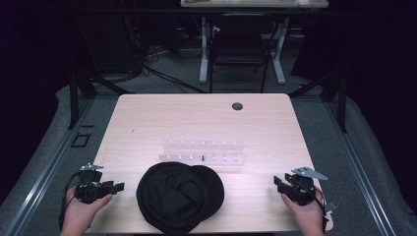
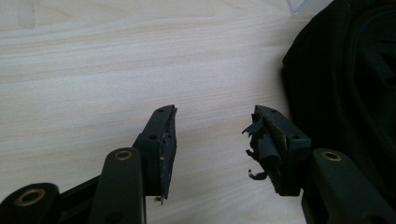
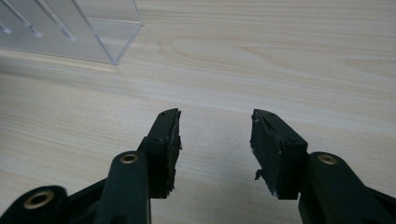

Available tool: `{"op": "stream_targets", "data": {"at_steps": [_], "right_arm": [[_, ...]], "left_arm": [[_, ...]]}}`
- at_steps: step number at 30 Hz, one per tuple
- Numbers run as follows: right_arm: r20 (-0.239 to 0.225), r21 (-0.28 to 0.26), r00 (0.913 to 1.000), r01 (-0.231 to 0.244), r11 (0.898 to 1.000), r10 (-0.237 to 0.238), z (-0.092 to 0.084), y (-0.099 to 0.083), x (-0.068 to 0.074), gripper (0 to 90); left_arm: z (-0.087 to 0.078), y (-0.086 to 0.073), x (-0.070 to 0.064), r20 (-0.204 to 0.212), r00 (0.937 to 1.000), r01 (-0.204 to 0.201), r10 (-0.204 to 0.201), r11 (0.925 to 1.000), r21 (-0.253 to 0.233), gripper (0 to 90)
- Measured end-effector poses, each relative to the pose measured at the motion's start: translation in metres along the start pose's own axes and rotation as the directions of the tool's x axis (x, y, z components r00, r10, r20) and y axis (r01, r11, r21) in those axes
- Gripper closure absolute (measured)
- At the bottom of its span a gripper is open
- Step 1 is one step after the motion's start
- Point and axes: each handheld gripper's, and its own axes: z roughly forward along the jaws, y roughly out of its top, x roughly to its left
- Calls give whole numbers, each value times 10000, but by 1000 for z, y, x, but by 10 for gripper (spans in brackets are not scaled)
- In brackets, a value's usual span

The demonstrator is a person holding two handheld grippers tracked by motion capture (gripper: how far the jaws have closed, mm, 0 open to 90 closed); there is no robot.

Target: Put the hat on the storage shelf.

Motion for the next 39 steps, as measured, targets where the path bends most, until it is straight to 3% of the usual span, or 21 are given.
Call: {"op": "stream_targets", "data": {"at_steps": [3, 13, 20, 22, 27, 29, 30, 39], "right_arm": [[3, 45, 10000, -25, 10000, 25, 0, 0, 0, 517], [-114, 177, 9998, -161, 9997, 163, 1, -1, 0, 517], [-213, 289, 9994, -251, 9993, 257, 2, -2, 0, 517], [-214, 309, 9994, -261, 9992, 268, 3, -2, 0, 517], [-242, 281, 9992, -322, 9991, 329, 3, -2, 0, 517], [-248, 304, 9990, -367, 9989, 374, 3, -2, 0, 517], [-242, 310, 9990, -379, 9988, 387, 3, -3, -1, 517], [-300, 325, 9986, -432, 9985, 441, 3, -2, -2, 517]], "left_arm": [[-5, 3, 0, -139, 9999, -66, 68, 9999, 131, 500], [-24, 16, -1, -57, 9993, 379, -375, 9960, 804, 530], [-36, 31, -10, 334, 9981, 461, -523, 9853, 1643, 539], [-36, 34, -14, 381, 9970, 609, -680, 9848, 1626, 542], [-33, 40, -19, 640, 9908, 1024, -1189, 9707, 2176, 554], [-32, 40, -20, 687, 9898, 1069, -1252, 9685, 2248, 560], [-29, 39, -23, 806, 9865, 1200, -1428, 9637, 2386, 564], [-15, 34, -41, 1198, 9832, 1005, -1375, 9567, 2733, 577]]}}
